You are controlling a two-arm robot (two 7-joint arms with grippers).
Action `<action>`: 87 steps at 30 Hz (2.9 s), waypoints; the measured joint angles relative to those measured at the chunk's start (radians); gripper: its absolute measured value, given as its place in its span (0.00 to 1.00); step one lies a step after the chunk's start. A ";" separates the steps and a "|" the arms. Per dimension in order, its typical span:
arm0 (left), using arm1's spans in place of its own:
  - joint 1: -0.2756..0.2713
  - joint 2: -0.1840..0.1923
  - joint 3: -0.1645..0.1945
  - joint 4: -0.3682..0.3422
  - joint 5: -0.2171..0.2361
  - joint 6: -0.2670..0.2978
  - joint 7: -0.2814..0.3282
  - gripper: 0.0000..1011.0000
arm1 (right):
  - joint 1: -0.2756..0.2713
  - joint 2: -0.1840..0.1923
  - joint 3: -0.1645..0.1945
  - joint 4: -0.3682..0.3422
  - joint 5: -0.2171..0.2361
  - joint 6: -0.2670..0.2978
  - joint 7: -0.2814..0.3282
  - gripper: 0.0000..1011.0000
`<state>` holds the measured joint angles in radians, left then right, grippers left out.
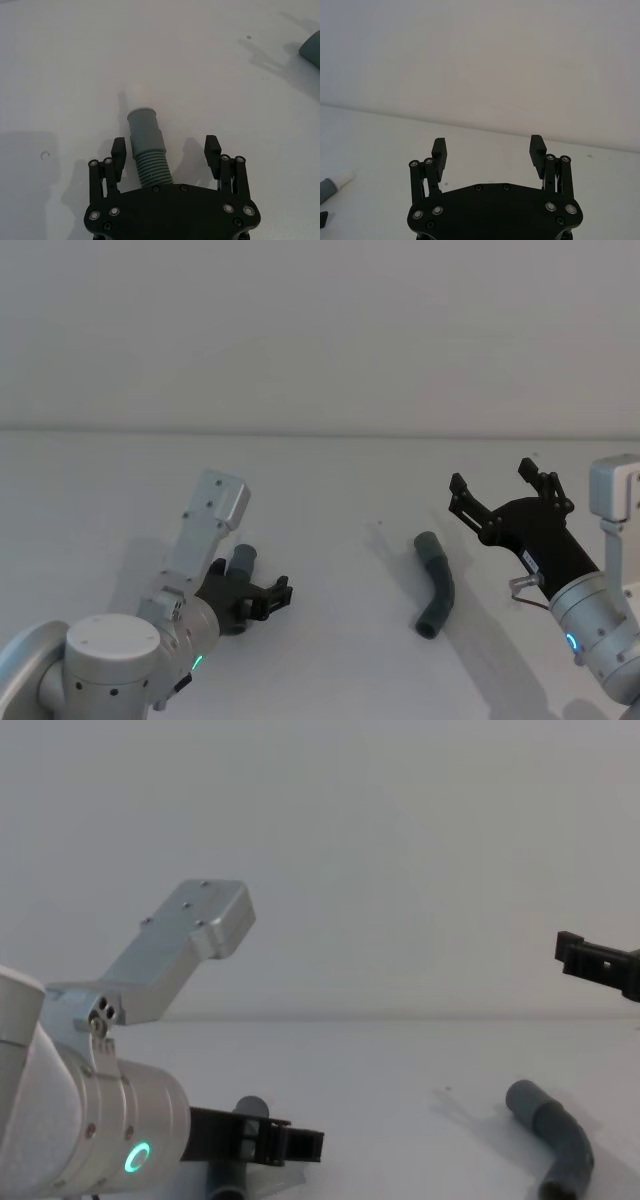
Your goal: Use both hands to pick up one end of the pipe from the table, align the ends, and insert them.
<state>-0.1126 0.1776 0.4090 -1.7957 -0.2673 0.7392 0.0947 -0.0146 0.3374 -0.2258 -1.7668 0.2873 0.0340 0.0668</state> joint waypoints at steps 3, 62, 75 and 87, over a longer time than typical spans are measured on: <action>0.000 0.000 0.000 0.000 0.000 0.001 0.000 0.88 | 0.000 0.000 0.000 0.000 0.000 0.000 0.000 0.99; -0.002 -0.002 -0.001 0.001 -0.001 0.004 -0.002 0.35 | -0.085 0.044 0.010 -0.150 0.009 0.296 -0.009 0.99; -0.002 -0.002 -0.001 0.001 -0.001 0.004 -0.002 0.35 | -0.085 0.008 -0.013 -0.176 0.026 0.438 -0.024 0.99; -0.002 -0.002 -0.001 0.001 -0.001 0.004 -0.002 0.35 | -0.044 -0.008 -0.028 -0.129 0.022 0.475 -0.015 0.99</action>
<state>-0.1147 0.1758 0.4083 -1.7943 -0.2678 0.7428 0.0927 -0.0585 0.3299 -0.2537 -1.8953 0.3093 0.5086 0.0515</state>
